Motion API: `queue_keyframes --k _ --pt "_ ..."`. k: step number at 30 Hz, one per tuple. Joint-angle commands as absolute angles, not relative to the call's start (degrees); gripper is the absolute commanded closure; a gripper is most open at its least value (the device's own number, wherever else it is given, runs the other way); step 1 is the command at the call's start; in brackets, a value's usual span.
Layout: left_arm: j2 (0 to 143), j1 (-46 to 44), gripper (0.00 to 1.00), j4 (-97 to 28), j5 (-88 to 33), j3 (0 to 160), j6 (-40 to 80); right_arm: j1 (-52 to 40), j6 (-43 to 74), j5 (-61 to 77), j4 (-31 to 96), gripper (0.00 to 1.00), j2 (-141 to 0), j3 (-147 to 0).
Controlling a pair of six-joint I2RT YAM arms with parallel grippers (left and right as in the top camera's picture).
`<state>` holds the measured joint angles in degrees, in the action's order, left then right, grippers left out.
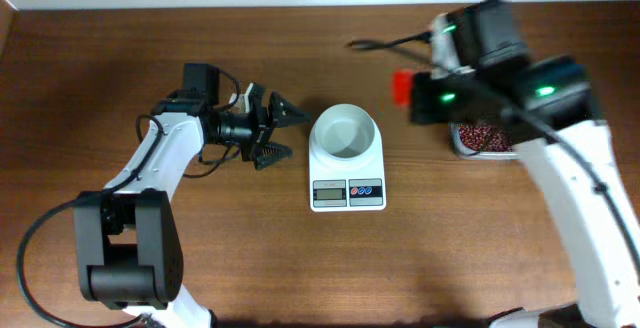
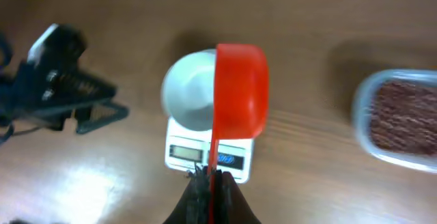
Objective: Scoop item into bowl and weigh 50g on scale
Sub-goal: 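Carry the scoop with the right gripper into the bean tub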
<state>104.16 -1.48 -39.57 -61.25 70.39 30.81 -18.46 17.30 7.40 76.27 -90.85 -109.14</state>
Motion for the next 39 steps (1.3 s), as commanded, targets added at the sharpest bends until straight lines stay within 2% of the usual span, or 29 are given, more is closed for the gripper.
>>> queue_keyframes --k 1,6,12,19,39 --pt "104.5 -1.3 0.01 -38.9 -61.4 71.0 22.4 -10.6 13.4 8.4 80.6 0.96 -90.7 -111.2" --pt "104.5 -1.3 0.01 -38.1 -59.7 71.0 22.4 -2.0 10.7 3.7 87.4 0.96 -96.8 -111.2" --pt "104.5 -1.3 0.01 -38.2 -58.6 71.0 22.4 3.3 4.3 -2.7 86.1 0.96 -107.5 -111.2" --pt "104.5 -1.3 0.01 -38.2 -58.4 71.0 22.4 4.3 -4.3 -2.7 85.6 0.96 -112.2 -111.2" --pt "104.5 -1.3 0.01 -38.2 -55.6 71.0 22.4 6.8 -4.1 -2.1 83.5 0.96 -122.2 -110.8"
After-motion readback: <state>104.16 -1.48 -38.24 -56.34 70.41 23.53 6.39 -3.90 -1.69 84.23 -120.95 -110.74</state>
